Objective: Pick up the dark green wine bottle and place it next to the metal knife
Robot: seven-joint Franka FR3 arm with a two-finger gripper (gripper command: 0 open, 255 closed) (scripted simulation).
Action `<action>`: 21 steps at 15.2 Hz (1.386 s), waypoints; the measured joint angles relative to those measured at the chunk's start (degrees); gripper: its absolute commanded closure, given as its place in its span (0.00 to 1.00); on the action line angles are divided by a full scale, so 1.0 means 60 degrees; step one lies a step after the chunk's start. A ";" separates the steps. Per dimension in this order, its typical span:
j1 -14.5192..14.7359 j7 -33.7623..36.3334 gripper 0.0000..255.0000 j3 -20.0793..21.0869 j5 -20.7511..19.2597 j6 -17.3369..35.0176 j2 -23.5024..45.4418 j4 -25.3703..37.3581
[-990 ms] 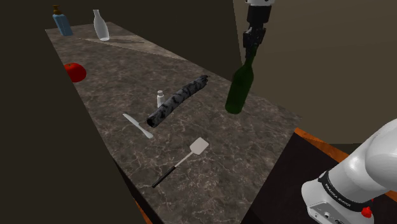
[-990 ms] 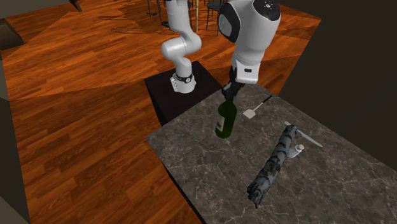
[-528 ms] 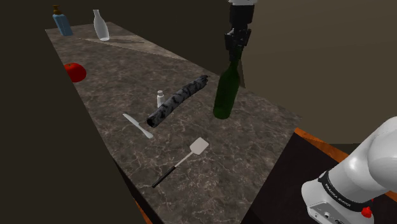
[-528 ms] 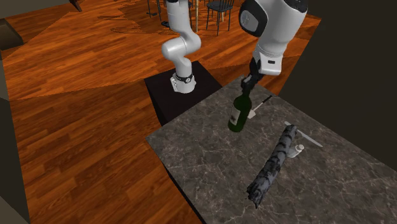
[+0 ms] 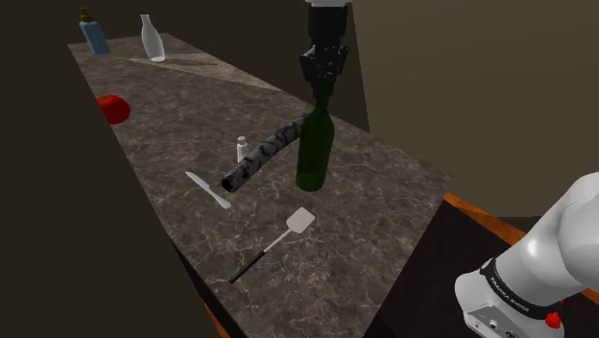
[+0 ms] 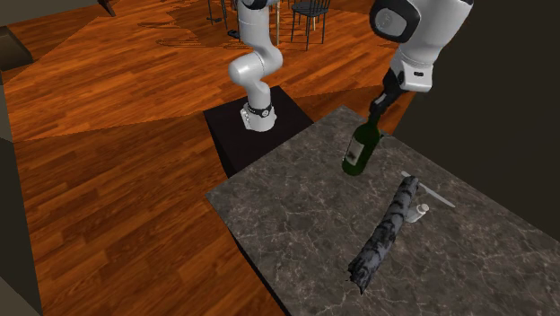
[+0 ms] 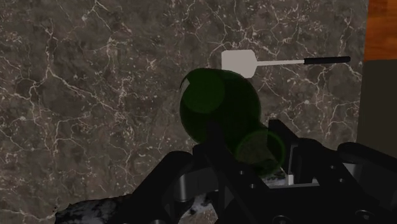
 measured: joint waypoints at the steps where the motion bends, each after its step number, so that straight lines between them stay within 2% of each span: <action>1: 0.0116 0.0219 1.00 0.0101 -0.0002 0.0014 0.0128 0.0119; 8: 0.0982 0.1716 1.00 0.0736 -0.0140 -0.0238 0.1262 0.1530; 16: 0.2346 0.3394 1.00 0.1222 -0.0684 -0.1052 0.3594 0.4678; 21: 0.2441 0.3530 1.00 0.1238 -0.0720 -0.0565 0.3760 0.4357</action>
